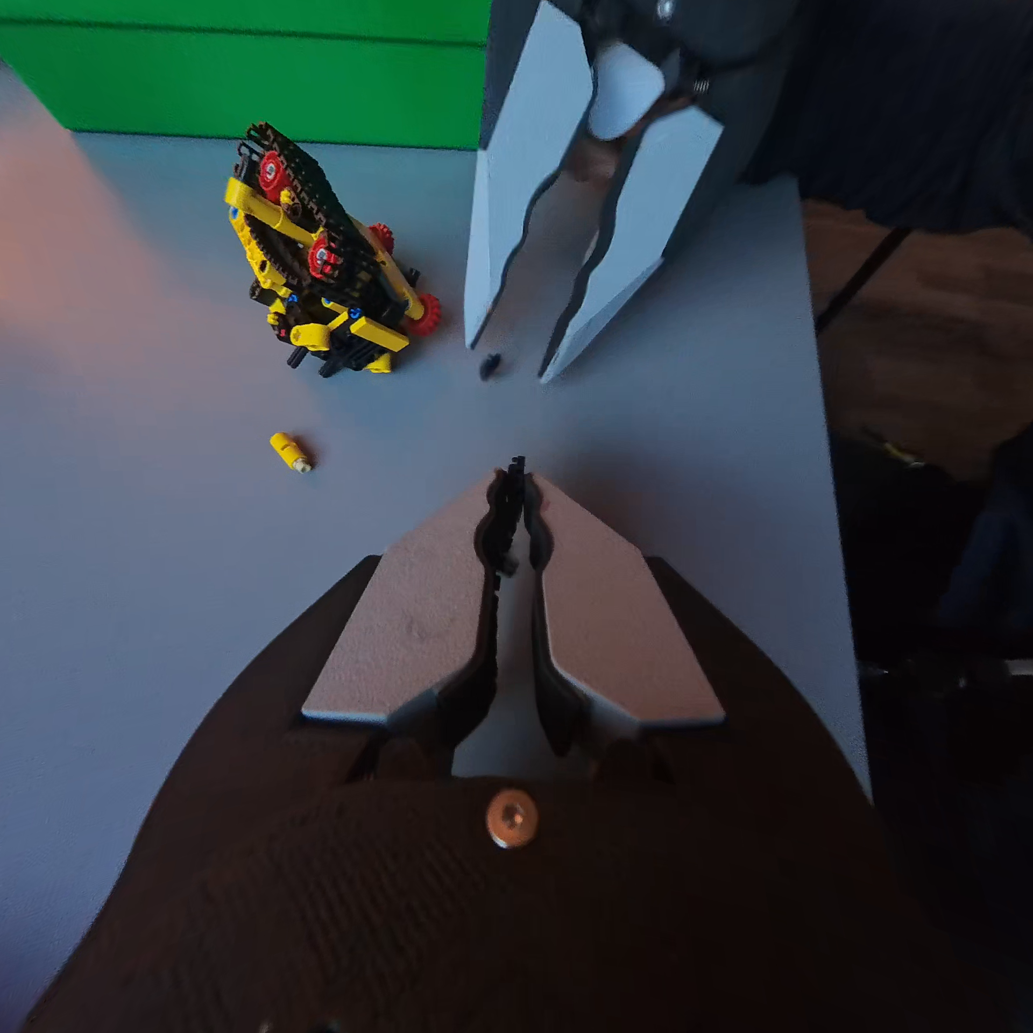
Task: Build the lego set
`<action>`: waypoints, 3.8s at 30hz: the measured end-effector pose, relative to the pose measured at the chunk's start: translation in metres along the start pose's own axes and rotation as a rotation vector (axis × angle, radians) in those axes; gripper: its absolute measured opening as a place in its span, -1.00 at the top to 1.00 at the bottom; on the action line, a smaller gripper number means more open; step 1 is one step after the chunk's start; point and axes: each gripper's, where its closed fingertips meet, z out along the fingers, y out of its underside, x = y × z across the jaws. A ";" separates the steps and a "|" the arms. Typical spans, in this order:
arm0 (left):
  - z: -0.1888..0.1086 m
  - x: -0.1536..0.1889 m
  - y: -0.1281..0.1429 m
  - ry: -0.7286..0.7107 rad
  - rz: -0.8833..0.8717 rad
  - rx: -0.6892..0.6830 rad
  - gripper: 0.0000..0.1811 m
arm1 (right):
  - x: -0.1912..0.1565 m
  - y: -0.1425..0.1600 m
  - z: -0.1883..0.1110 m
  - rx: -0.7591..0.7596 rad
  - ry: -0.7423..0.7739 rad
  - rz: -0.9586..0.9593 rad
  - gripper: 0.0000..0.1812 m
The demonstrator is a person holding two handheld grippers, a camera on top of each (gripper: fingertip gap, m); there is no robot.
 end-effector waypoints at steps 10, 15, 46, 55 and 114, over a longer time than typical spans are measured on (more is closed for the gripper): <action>-0.001 0.003 -0.003 0.010 0.006 0.012 0.99 | 0.010 -0.066 -0.029 0.339 -0.021 0.170 0.82; -0.001 0.009 -0.006 0.032 0.013 0.025 0.99 | -0.011 -0.073 0.002 0.237 0.002 0.019 0.85; -0.017 0.030 -0.023 0.372 -0.336 0.167 0.99 | -0.025 -0.082 -0.006 0.242 0.159 -0.384 1.00; -0.029 -0.029 -0.006 0.030 -0.272 0.146 0.99 | -0.019 -0.067 -0.002 0.094 0.333 -0.605 1.00; -0.009 0.018 -0.012 0.055 0.051 0.056 0.99 | -0.019 -0.072 0.008 0.271 -0.033 -0.016 0.98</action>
